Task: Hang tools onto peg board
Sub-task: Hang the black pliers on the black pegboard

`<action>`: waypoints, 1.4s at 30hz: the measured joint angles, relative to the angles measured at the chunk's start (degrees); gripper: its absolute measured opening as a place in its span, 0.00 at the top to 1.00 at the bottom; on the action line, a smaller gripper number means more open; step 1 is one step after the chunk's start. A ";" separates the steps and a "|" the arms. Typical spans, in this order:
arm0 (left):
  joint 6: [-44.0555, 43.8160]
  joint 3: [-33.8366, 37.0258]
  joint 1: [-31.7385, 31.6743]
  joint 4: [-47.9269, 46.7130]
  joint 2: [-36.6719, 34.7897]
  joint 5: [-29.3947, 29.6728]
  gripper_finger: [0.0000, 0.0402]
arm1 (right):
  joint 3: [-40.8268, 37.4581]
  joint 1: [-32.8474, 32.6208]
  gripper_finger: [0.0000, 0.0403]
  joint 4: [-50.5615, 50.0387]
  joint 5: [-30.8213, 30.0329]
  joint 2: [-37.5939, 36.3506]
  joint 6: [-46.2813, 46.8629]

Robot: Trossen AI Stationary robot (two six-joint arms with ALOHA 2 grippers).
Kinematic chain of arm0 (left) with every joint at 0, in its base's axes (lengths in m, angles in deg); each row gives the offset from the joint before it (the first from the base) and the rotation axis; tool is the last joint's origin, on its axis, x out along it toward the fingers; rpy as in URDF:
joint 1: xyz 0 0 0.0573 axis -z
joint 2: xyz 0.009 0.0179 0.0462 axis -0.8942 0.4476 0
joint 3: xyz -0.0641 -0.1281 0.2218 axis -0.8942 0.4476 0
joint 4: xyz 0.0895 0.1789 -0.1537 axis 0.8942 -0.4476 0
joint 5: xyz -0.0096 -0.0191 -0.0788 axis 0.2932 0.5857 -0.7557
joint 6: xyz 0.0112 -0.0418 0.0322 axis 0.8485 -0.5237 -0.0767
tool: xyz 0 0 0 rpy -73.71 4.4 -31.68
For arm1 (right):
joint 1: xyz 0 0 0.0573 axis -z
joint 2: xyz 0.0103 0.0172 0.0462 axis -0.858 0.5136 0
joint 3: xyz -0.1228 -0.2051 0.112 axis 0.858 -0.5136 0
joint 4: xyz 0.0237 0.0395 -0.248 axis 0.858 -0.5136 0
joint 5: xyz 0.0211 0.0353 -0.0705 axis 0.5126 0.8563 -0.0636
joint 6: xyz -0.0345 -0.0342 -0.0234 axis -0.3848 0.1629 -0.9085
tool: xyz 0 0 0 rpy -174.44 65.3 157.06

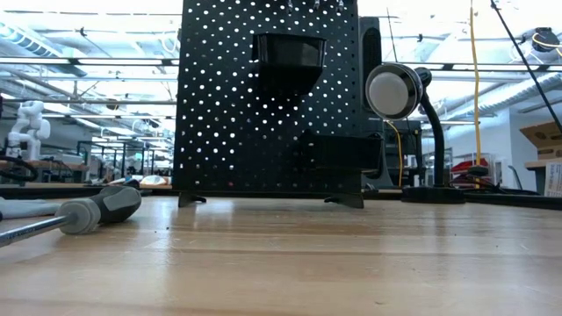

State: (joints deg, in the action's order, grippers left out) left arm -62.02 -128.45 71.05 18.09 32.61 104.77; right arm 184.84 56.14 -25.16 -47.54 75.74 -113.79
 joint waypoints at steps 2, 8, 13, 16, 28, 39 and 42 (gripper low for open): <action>-0.22 0.00 -0.02 0.48 0.04 0.06 0.79 | 0.00 0.00 0.97 0.11 -0.33 0.07 1.57; -0.50 -0.02 0.00 0.55 0.07 1.26 0.70 | 0.00 0.24 0.97 0.10 -0.79 0.07 5.25; -3.07 0.00 0.00 0.38 0.07 3.01 0.69 | 0.00 1.23 0.97 -0.92 -0.81 0.07 8.55; -4.26 0.00 -0.02 0.32 0.07 3.36 0.70 | 0.02 1.73 0.97 -1.76 -0.86 0.02 9.62; -6.18 0.00 0.00 1.54 0.07 2.41 0.90 | 0.09 3.19 0.97 -3.08 -1.24 -0.09 10.12; -3.19 0.00 0.07 0.10 0.07 2.99 0.89 | 0.09 3.19 0.97 -3.26 -0.94 -0.09 9.79; -3.14 0.00 0.06 -2.13 0.07 4.23 0.83 | 0.09 3.19 0.97 -3.34 -0.89 -0.21 9.71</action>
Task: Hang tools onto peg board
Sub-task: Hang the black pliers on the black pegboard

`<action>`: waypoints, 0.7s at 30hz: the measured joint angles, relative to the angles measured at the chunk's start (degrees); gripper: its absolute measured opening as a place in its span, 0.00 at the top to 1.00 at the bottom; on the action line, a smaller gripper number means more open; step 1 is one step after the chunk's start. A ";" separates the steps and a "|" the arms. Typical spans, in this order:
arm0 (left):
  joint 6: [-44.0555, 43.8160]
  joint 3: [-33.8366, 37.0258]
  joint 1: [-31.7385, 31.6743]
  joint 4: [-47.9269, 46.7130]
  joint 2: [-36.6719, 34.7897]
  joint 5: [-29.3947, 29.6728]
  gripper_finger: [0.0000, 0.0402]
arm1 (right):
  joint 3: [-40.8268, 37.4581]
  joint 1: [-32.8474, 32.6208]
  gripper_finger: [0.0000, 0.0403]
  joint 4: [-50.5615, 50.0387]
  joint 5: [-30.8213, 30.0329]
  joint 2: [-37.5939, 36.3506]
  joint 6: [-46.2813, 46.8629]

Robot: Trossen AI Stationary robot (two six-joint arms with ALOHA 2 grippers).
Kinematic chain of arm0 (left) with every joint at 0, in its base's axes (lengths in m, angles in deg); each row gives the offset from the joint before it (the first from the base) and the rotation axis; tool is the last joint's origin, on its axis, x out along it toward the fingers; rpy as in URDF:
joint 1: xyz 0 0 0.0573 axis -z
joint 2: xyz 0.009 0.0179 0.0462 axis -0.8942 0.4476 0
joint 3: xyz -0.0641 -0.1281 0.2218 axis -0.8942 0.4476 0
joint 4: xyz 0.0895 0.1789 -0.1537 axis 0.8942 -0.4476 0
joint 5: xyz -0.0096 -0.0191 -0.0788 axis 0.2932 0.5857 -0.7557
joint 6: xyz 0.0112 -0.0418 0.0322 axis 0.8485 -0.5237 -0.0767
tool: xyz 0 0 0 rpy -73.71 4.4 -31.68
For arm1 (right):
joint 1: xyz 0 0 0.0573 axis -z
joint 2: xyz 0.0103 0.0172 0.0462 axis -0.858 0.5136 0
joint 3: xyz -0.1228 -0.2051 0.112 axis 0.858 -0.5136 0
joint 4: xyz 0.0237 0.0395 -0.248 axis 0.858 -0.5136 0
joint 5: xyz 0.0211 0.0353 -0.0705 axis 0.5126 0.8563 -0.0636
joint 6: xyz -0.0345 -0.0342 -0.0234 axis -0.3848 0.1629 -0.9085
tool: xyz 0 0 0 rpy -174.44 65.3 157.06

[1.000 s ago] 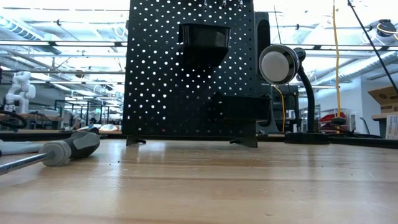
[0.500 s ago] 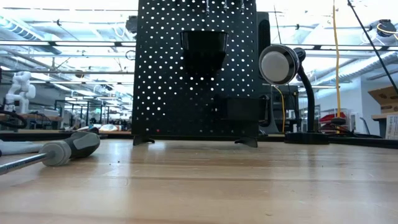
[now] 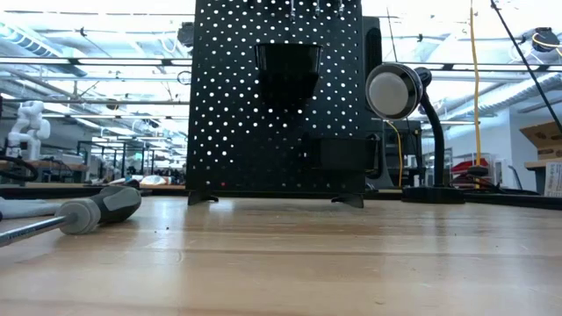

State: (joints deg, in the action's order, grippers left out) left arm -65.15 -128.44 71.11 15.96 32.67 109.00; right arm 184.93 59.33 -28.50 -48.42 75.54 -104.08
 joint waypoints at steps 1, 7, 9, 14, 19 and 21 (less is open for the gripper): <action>0.10 0.00 -0.04 -0.74 0.00 0.23 0.79 | 0.00 0.00 0.97 -0.10 0.08 -0.04 -0.06; 2.24 0.00 -0.98 -2.68 0.00 1.83 0.60 | 0.00 0.00 0.97 -0.15 0.32 -0.06 -0.12; 3.22 0.00 -2.03 -2.71 0.00 2.05 0.58 | 0.00 0.00 0.97 -0.16 0.58 -0.06 -0.09; 4.97 0.00 -6.38 -0.64 0.00 0.91 0.57 | 0.00 0.02 0.97 -0.28 1.61 -0.10 0.36; 5.98 0.00 -11.30 0.85 0.00 -8.76 0.57 | -0.02 0.00 0.97 -0.58 1.69 -0.10 0.30; 6.04 0.00 -13.08 0.60 0.14 -10.91 0.57 | -0.02 0.00 0.97 -1.02 1.83 -0.33 0.25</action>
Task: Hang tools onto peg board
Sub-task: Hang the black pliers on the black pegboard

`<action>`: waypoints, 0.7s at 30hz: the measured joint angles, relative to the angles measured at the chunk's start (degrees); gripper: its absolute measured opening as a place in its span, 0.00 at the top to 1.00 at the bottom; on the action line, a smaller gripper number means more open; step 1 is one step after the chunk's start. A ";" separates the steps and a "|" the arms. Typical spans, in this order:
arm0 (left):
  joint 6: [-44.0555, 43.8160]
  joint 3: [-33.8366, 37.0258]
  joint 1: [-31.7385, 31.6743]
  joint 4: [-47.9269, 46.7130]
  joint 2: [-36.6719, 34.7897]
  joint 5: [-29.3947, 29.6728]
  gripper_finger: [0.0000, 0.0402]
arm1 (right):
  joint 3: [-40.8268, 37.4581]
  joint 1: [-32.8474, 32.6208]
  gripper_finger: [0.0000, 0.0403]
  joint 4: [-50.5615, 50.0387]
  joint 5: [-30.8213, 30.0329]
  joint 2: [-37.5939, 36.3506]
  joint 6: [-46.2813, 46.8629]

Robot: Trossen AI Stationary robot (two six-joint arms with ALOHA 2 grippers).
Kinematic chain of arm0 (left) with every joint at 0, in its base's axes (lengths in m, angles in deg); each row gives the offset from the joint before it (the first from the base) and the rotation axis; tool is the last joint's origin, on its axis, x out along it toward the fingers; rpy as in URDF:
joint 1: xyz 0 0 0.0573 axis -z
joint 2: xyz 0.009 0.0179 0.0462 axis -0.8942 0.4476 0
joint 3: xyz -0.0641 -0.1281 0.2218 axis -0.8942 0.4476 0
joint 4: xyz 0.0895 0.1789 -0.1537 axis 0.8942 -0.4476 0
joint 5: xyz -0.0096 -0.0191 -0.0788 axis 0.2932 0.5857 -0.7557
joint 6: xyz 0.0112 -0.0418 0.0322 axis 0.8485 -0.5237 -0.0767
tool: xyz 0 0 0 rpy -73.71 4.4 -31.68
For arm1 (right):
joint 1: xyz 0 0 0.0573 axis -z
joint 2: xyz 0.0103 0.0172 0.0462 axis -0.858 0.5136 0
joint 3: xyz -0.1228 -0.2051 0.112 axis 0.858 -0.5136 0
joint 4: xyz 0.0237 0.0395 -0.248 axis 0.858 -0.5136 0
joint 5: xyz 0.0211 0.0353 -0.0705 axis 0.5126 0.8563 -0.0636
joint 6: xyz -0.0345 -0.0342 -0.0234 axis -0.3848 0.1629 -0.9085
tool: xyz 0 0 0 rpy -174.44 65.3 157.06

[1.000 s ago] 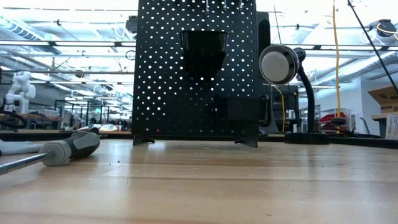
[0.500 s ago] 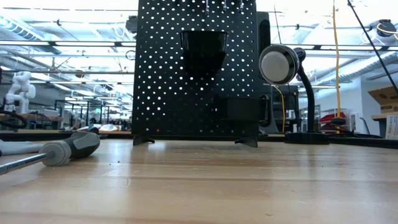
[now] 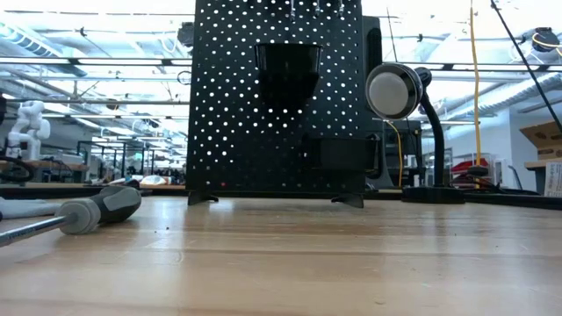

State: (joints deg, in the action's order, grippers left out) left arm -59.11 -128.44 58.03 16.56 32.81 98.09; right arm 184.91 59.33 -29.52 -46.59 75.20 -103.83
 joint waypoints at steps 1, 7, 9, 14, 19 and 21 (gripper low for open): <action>0.15 0.00 -0.86 0.04 0.07 -1.37 0.57 | 0.00 0.00 0.97 -0.33 0.09 -0.11 0.01; 1.41 0.04 -4.82 -0.27 0.47 -10.14 0.57 | -0.09 -0.04 0.97 -1.88 0.10 -1.32 0.06; 1.48 0.04 -5.55 -1.06 0.89 -12.08 0.57 | -0.09 -0.04 0.97 -2.61 0.11 -1.72 0.09; 1.64 2.97 -6.50 -1.05 2.16 -13.13 0.57 | -0.09 -0.06 0.97 -3.34 0.07 -1.94 0.46; 2.77 7.93 -7.13 1.83 2.65 -15.42 0.57 | -0.09 -0.04 0.97 -3.58 -0.20 -1.97 0.72; 2.93 9.17 -7.12 3.59 2.62 -15.76 0.57 | -0.09 -0.04 0.97 -3.66 -0.38 -1.99 0.88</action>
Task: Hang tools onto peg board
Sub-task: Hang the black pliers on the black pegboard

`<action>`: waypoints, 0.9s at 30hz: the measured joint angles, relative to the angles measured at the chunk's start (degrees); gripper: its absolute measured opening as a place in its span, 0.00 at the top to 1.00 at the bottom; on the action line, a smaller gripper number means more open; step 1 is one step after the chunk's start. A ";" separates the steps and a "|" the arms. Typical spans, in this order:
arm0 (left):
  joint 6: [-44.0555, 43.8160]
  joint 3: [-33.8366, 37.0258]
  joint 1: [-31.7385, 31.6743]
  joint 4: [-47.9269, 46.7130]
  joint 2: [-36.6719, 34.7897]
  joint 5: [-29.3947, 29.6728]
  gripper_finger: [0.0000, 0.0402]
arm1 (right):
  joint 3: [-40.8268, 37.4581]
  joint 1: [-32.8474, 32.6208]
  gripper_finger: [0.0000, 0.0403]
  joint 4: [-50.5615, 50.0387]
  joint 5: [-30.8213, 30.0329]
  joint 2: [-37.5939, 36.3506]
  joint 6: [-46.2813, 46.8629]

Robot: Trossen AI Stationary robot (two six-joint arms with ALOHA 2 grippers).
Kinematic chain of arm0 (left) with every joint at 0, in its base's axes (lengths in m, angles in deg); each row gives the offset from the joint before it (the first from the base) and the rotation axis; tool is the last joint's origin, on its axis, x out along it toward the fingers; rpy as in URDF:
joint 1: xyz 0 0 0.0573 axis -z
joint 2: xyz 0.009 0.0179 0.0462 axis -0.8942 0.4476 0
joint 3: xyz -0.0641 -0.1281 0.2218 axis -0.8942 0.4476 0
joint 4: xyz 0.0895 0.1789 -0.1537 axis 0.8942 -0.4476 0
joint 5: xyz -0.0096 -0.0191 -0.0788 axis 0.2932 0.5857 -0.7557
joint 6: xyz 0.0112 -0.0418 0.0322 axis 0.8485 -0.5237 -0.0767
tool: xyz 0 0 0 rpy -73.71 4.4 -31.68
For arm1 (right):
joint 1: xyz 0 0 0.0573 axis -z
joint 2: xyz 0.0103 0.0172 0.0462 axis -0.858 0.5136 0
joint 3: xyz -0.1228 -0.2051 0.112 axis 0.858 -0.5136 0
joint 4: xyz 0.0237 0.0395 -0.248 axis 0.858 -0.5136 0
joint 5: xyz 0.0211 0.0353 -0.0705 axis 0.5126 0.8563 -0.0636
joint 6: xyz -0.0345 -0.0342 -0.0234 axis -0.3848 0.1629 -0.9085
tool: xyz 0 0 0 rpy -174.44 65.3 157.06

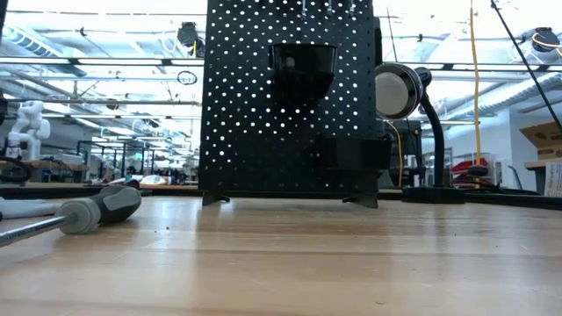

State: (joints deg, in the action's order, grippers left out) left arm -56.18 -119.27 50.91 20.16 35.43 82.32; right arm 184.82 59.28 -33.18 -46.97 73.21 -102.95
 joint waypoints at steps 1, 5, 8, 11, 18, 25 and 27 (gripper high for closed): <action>0.02 0.32 -0.15 0.29 -0.09 0.02 0.58 | 0.00 0.00 0.97 -0.13 0.17 -0.07 0.10; 0.15 1.32 -0.56 1.62 -0.11 -0.96 0.63 | 0.02 0.02 0.97 -0.84 0.05 -0.08 0.48; 0.12 1.67 -0.51 1.67 -0.13 -1.09 0.73 | 0.02 0.02 0.97 -0.84 -0.07 -0.09 0.50; 0.57 1.69 -0.50 1.59 -0.13 -1.14 0.85 | 0.02 0.15 0.97 -0.69 -0.21 -0.09 0.78; 0.53 1.71 -0.52 1.47 -0.11 -0.85 0.88 | 0.04 0.63 0.97 -0.74 -0.25 -0.08 1.81; 0.06 1.81 -0.52 1.17 -0.69 -0.84 0.88 | 0.08 0.83 0.97 -1.05 -1.23 -0.02 1.85; -0.02 1.83 -0.52 1.08 -0.94 -0.80 0.88 | 0.09 0.91 0.97 -1.08 -1.20 0.02 1.94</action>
State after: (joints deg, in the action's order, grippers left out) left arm -56.20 -117.44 50.39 21.23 34.49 81.52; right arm 184.91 60.19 -34.26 -48.17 73.23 -101.01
